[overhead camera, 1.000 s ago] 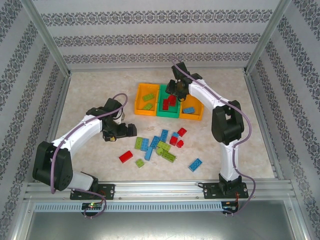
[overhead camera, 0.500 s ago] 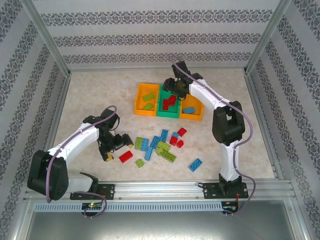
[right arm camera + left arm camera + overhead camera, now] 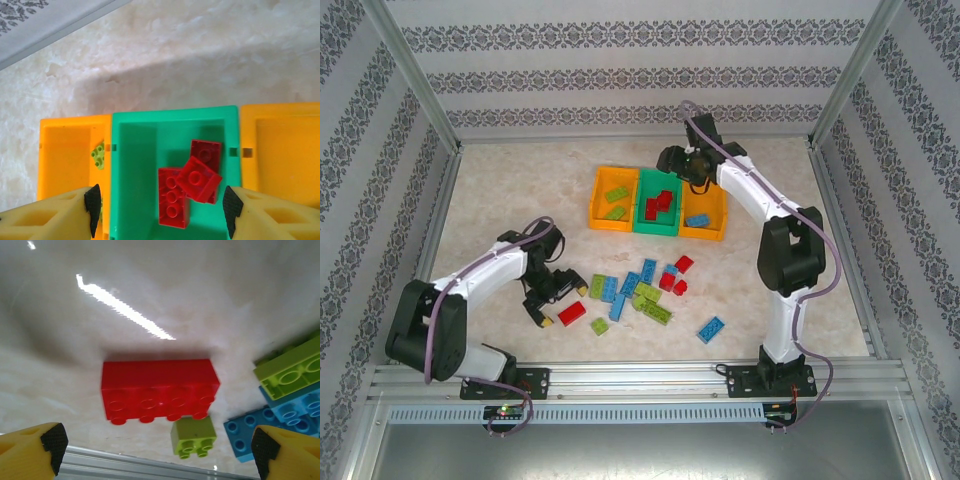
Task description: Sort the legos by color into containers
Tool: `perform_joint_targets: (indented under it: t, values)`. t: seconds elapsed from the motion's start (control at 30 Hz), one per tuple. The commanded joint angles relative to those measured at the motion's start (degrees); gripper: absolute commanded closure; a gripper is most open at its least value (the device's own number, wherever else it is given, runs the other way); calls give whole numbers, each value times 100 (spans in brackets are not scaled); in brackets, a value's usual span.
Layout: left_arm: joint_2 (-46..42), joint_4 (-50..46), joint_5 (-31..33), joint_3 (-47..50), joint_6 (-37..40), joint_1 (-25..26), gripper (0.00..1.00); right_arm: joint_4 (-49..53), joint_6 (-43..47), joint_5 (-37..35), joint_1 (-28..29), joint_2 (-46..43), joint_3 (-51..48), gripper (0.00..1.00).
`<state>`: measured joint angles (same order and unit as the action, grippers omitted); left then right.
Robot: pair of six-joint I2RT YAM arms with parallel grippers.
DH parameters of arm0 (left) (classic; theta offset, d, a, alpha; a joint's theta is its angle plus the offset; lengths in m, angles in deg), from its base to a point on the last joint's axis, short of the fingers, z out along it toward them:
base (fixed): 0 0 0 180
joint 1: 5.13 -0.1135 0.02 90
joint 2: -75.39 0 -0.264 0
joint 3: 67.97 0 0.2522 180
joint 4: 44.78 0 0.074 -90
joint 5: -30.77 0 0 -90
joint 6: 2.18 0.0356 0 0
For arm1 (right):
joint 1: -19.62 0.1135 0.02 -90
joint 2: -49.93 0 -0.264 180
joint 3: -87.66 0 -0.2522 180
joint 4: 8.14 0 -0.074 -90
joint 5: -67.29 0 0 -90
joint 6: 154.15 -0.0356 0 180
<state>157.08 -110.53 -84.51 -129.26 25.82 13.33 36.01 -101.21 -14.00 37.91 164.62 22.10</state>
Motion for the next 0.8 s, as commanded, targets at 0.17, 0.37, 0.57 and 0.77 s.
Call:
perform_joint_targets:
  t: [0.17, 0.37, 0.57, 0.77]
  values:
    - [457, 168, -100, -237, 96, 219, 5, -52, 120, 291, -157, 22, -8, 32]
    - [428, 92, -118, -80, 22, 343, 6, -9, 100, 368, -165, 112, 56, 32]
    - [480, 230, -92, 33, -78, 463, 7, 76, 112, 436, -183, 258, 207, 32]
    - [489, 302, 48, 69, -84, 483, 7, 119, 119, 399, -210, 229, 241, 31]
